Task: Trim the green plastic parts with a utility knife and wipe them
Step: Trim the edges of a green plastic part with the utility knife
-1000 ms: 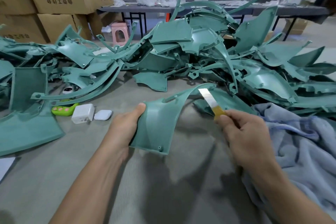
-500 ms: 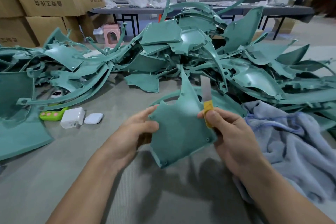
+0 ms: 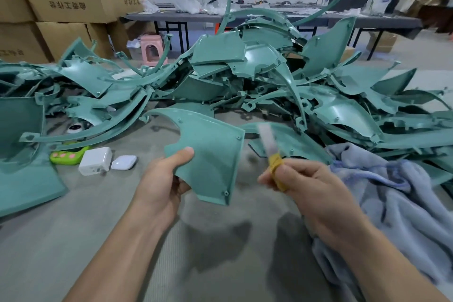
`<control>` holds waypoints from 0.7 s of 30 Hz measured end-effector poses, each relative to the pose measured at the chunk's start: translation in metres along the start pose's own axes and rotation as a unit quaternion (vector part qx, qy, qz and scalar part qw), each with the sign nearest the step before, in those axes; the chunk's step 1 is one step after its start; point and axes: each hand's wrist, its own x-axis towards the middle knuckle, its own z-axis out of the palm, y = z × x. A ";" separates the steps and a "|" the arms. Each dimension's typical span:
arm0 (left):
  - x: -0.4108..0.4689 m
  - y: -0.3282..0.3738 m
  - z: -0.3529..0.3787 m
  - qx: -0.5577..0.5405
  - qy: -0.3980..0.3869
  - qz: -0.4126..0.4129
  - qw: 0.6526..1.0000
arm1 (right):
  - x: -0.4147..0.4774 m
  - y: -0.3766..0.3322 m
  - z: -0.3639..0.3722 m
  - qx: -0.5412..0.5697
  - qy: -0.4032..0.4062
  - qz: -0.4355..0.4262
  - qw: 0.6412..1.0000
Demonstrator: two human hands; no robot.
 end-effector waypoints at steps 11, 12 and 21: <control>-0.005 0.002 0.002 -0.026 0.019 -0.066 0.997 | 0.005 0.015 0.000 -0.331 0.184 -0.095 0.921; -0.004 0.002 0.001 -0.028 0.025 -0.066 0.997 | 0.005 0.013 0.000 -0.292 0.159 -0.100 0.938; -0.004 0.004 -0.004 -0.014 -0.018 -0.092 0.996 | 0.005 0.012 0.000 -0.304 0.124 -0.055 0.943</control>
